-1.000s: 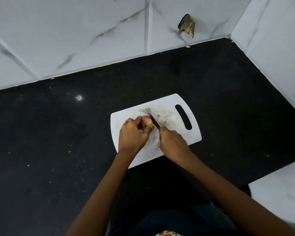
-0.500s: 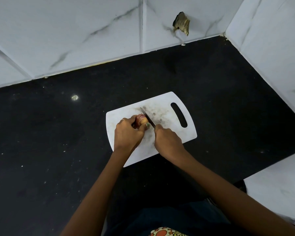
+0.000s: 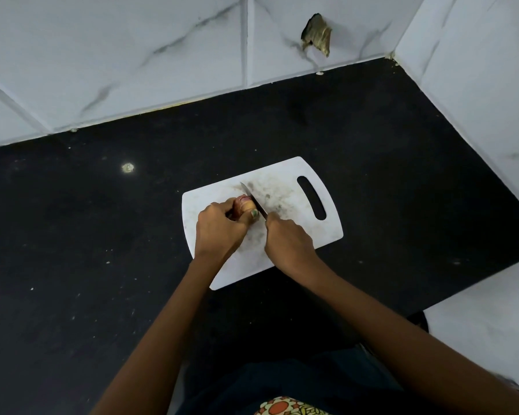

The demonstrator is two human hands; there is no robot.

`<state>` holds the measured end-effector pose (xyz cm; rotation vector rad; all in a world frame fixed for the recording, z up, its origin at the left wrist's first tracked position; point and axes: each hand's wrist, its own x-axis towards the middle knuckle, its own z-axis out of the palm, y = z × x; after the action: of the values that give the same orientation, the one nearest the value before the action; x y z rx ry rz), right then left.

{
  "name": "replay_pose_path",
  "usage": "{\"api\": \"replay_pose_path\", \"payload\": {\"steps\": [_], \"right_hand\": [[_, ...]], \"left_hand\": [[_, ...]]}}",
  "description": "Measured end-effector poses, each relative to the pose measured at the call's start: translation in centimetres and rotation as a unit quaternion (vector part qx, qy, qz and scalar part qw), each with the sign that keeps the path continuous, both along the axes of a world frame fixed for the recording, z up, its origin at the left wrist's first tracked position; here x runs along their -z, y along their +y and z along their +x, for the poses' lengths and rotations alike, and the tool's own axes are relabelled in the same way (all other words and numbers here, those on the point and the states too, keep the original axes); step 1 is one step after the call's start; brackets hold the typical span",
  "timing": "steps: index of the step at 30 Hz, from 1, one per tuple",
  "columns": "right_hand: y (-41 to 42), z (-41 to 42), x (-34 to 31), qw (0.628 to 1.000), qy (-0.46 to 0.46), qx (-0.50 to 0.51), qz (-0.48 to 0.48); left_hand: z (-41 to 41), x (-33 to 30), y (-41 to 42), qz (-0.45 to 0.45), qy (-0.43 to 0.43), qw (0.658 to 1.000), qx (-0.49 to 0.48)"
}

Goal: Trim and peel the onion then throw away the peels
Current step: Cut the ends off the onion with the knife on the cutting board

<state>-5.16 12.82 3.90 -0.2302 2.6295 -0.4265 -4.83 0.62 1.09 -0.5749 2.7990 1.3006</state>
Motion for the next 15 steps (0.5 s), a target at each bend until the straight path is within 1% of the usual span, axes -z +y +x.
{"api": "replay_pose_path", "payload": {"steps": [5, 10, 15], "right_hand": [[-0.53, -0.33, 0.15, 1.000, 0.011, 0.003, -0.009], [0.13, -0.33, 0.12, 1.000, -0.007, 0.006, 0.001], [-0.11, -0.33, 0.10, 1.000, 0.007, 0.007, 0.001]], "left_hand": [[-0.23, -0.19, -0.21, 0.011, -0.007, 1.000, 0.001], [-0.63, -0.46, -0.04, 0.004, -0.033, 0.999, 0.002], [-0.70, -0.30, -0.32, 0.002, -0.036, 0.999, 0.001]]}}
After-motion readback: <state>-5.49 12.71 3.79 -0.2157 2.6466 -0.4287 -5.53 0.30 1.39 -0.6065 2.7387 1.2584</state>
